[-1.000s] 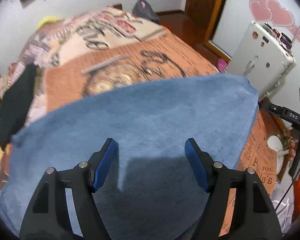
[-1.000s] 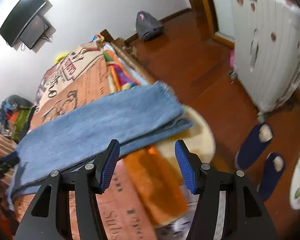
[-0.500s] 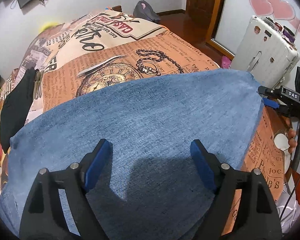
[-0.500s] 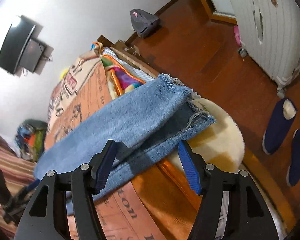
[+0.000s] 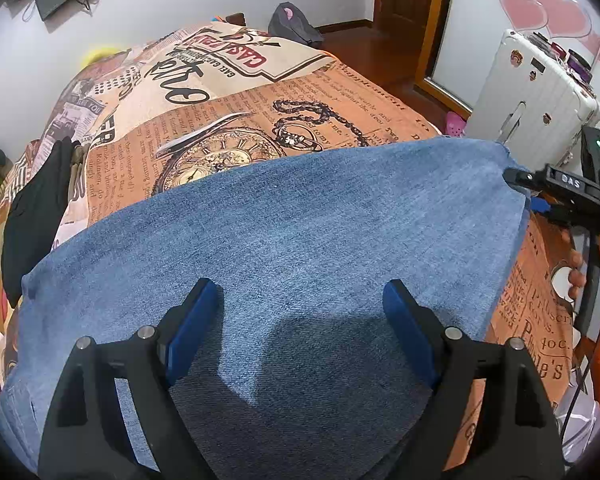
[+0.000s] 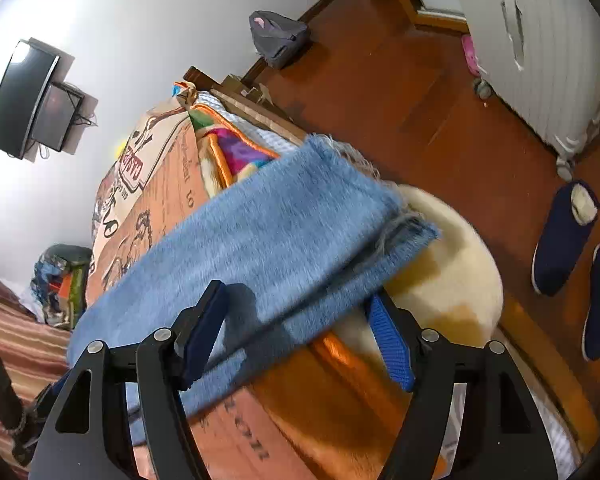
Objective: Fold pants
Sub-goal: 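Lay the hem over the folded jeans and open the right gripper, then grasp the frayed hem again with the right gripper and lift it high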
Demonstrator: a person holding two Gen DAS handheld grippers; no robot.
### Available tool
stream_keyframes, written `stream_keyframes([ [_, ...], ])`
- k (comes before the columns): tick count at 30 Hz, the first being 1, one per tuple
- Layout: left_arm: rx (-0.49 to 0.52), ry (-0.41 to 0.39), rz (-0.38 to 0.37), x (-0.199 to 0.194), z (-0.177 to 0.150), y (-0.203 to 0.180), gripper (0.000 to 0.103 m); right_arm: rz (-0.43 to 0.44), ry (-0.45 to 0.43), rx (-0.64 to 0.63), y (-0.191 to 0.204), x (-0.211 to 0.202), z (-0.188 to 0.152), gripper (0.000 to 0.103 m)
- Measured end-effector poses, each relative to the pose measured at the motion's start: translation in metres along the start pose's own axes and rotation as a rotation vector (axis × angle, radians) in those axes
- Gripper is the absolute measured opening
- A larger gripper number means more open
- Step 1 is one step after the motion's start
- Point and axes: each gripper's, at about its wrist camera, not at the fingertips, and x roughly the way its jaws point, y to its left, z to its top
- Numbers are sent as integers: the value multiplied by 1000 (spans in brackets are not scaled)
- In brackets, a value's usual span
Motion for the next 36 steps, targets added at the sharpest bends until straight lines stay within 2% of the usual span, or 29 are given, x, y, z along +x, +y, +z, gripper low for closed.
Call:
stream_keyframes([
  [2,-1,-1,-1,0,0,0,84,-6,-17,-3,2,3,6,65],
  [3,-2,-2,-1,0,0,0,84,-4,-23,2,1,4,8,59],
  [4,-3,-2,-1,0,0,0,84,-3,-36,12,0,4,11,48],
  [5,-6,-3,-1,-1,1,0,84,-3,-44,20,-1,4,13,41],
  [7,-14,-2,-4,0,2,1,84,1,-72,11,-2,0,18,12],
  [8,-19,-3,-5,-1,2,1,84,-4,-80,-10,1,-4,20,10],
  [12,-49,-12,-24,-6,2,7,84,-28,-123,-98,21,-22,23,9],
  [16,-93,-30,-57,-19,0,17,82,4,-193,-169,50,-56,29,8],
  [20,-96,-94,-32,-45,-6,28,82,32,-275,-286,96,-89,30,8],
  [23,-103,-150,-4,-68,-14,41,82,91,-325,-370,139,-115,25,8],
  [30,-165,-243,15,-110,-43,85,82,184,-387,-560,231,-144,-8,8],
  [36,-240,-287,15,-136,-80,136,82,239,-383,-674,292,-136,-51,8],
])
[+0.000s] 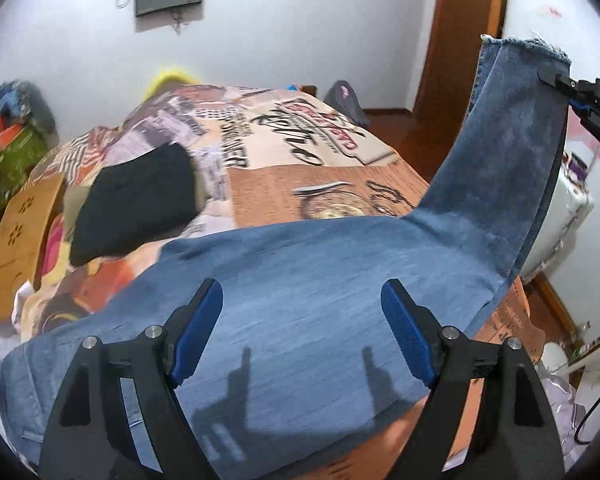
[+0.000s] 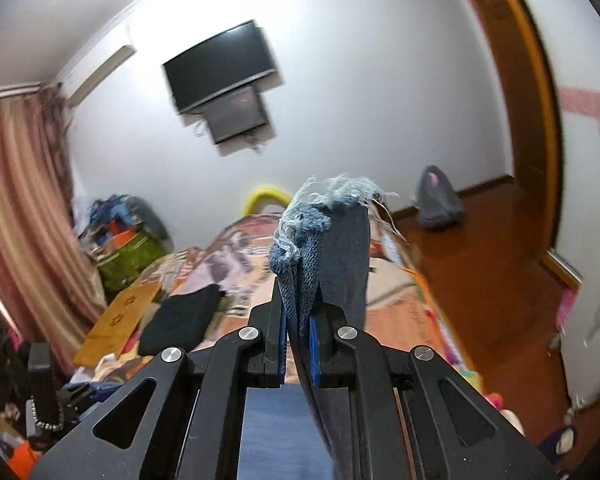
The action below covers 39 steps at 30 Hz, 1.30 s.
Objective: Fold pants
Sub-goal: 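Grasp the frayed hem again with the right gripper and lift it high, then lay the lifted leg flat over the jeans and open the right gripper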
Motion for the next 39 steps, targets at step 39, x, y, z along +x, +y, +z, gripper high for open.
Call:
stream_keyframes([
  [39,-156,38,74,-7,-25,70,83,307,517,-167,104,105,-132,41],
])
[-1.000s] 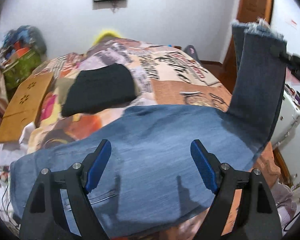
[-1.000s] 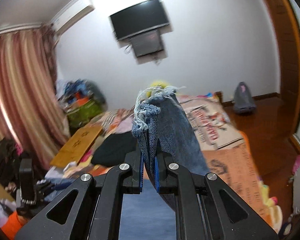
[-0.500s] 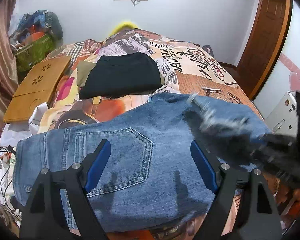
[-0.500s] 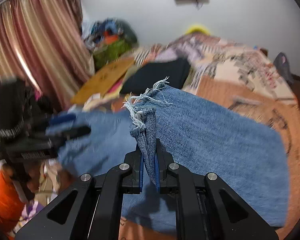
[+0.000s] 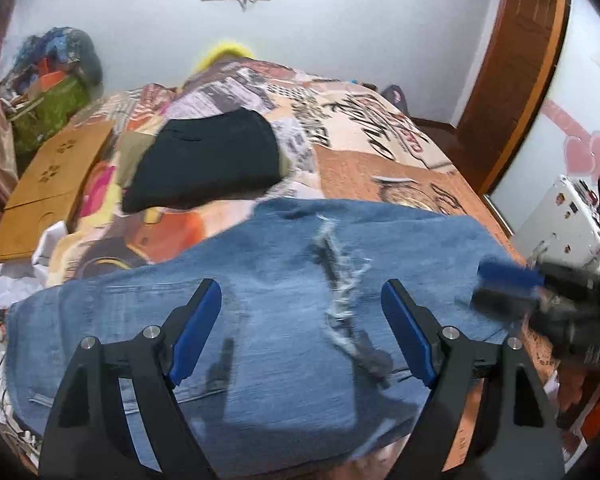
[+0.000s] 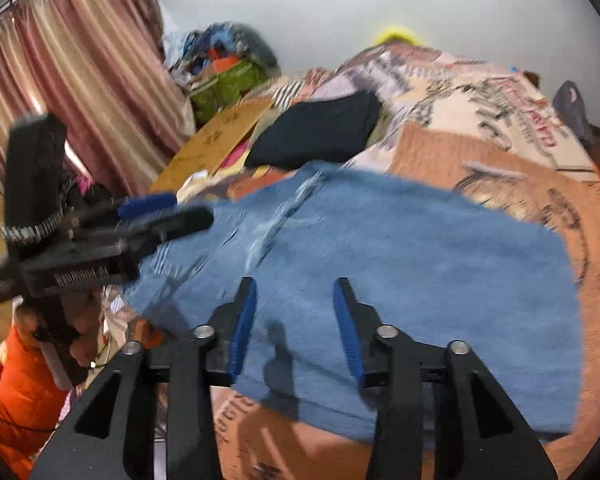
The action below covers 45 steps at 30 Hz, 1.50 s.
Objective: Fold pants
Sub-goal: 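Lay the lifted leg flat over the jeans and open the right gripper, then grasp the jeans waistband with the left gripper and lift it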
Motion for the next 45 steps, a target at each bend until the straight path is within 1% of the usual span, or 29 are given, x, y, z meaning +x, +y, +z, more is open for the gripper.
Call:
stream_keyframes([
  [1,11,8,-4,4,-1,-6,82,-34,-17,4,-9,-4,2,41],
  [3,45,35,-9,18,-5,-20,83,-98,-19,16,-26,-6,3,41],
  [6,85,104,7,44,-17,-35,82,-184,36,53,-56,4,-5,41],
  [7,90,125,12,52,-22,-37,83,-208,67,65,-65,9,-12,41],
  [8,88,131,11,57,-27,-37,83,-214,92,74,-72,13,-18,41],
  [9,81,121,6,56,-32,-35,83,-198,100,86,-78,13,-26,41],
  [10,71,114,-7,55,-34,-32,85,-183,82,90,-81,8,-33,41],
  [12,54,121,-23,52,-38,-26,85,-198,83,75,-81,-2,-40,42],
  [13,50,123,-28,50,-40,-24,85,-208,88,70,-81,-7,-44,45],
  [16,53,112,-37,39,-45,-17,85,-216,91,84,-88,-23,-52,49],
  [18,51,104,-33,28,-47,-11,86,-233,103,89,-94,-33,-55,49],
  [20,53,87,18,15,-50,-3,86,-285,102,82,-98,-42,-57,50],
  [21,52,72,67,5,-52,4,86,-316,99,81,-98,-47,-57,50],
  [22,44,61,109,-4,-54,13,86,-328,88,80,-98,-52,-57,50],
  [26,-33,15,208,-43,-63,57,86,-332,32,82,-91,-66,-52,50],
  [29,-126,-22,277,-75,-76,99,86,-315,-9,63,-79,-68,-43,51],
  [32,-220,-30,300,-95,-92,133,86,-285,-46,19,-60,-63,-30,53],
  [35,-311,-12,277,-104,-113,160,86,-257,-62,-26,-39,-49,-20,55],
  [39,-409,35,208,-96,-141,178,86,-223,-50,-73,-17,-24,-14,55],
  [42,-475,79,136,-78,-156,183,86,-202,-17,-98,-5,-2,-14,55],
  [45,-535,99,58,-63,-164,186,86,-202,22,-124,3,16,-19,55],
])
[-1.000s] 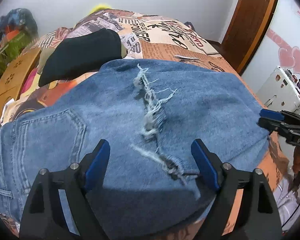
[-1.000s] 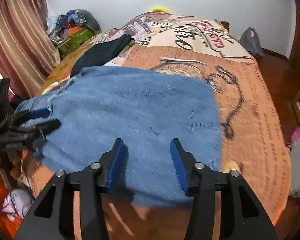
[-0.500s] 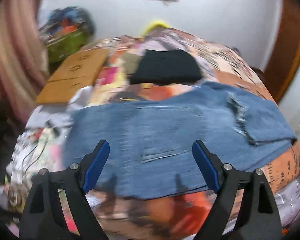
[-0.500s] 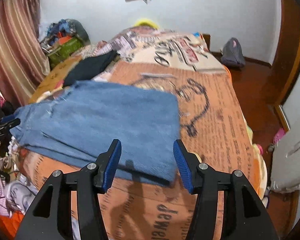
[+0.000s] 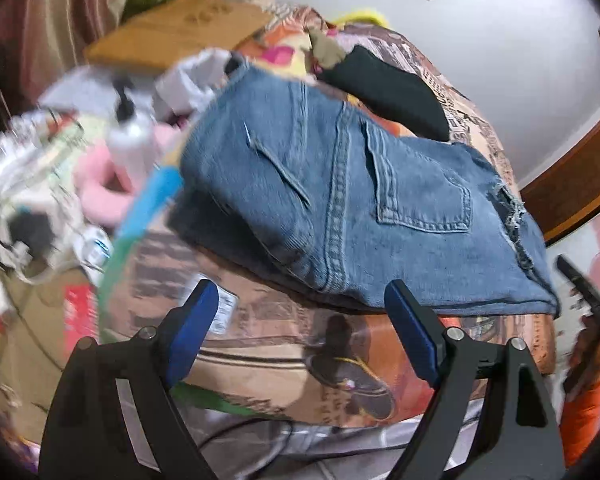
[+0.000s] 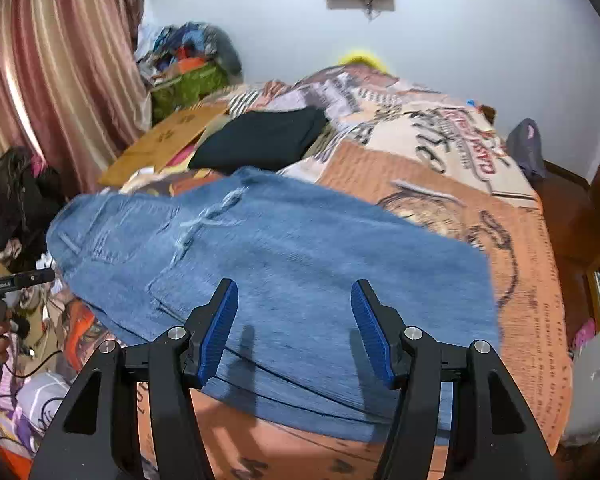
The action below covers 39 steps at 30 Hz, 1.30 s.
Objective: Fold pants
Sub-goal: 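Grasp the jeans waistband with the left gripper and lift it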
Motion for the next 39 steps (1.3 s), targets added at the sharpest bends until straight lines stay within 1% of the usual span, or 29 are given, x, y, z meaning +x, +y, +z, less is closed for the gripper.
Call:
stream_keyframes([
  [1,-20,10,-25,5,0,2,86,-14,14,-13,3,6,-1,55],
  [4,-48,3,-58,10,3,6,86,-52,64,-37,6,25,-6,55],
  [5,-59,2,-73,12,4,6,86,-51,60,-27,4,28,-7,56],
  [7,-80,5,-97,18,6,7,86,-57,50,-13,1,29,-6,63],
  [8,-87,7,-102,22,6,6,86,-53,49,-11,0,29,-6,64],
  [10,-90,5,-107,26,8,5,86,-50,49,-7,0,31,-5,66],
  [14,-102,-19,-125,33,11,4,95,-54,47,-21,3,32,-3,67],
  [17,-102,-45,-89,37,14,0,94,-46,45,-16,3,33,-3,68],
  [18,-99,-57,-62,38,16,-3,92,-45,45,-14,3,33,-3,68],
  [20,-80,-75,10,42,19,-7,76,-45,44,-14,3,33,-3,68],
  [21,-65,-84,51,43,21,-10,71,-44,44,-13,3,33,-3,68],
  [22,-60,-93,76,44,23,-11,64,-42,43,-12,3,33,-3,68],
  [23,-63,-98,84,45,24,-9,57,-40,43,-11,3,33,-3,69],
  [26,-73,-116,90,41,31,-7,46,-30,41,-4,1,32,-3,68],
  [27,-57,-129,96,38,33,-10,44,-27,42,-2,1,32,-3,68],
  [29,11,-166,134,27,35,-23,34,-21,44,6,0,30,-2,68],
  [32,101,-224,173,10,38,-46,27,-10,46,23,-3,27,-3,68],
  [34,151,-264,185,-3,42,-60,26,0,43,44,-7,24,-5,68],
  [39,215,-327,190,-23,57,-87,25,17,30,116,-23,14,-12,68],
])
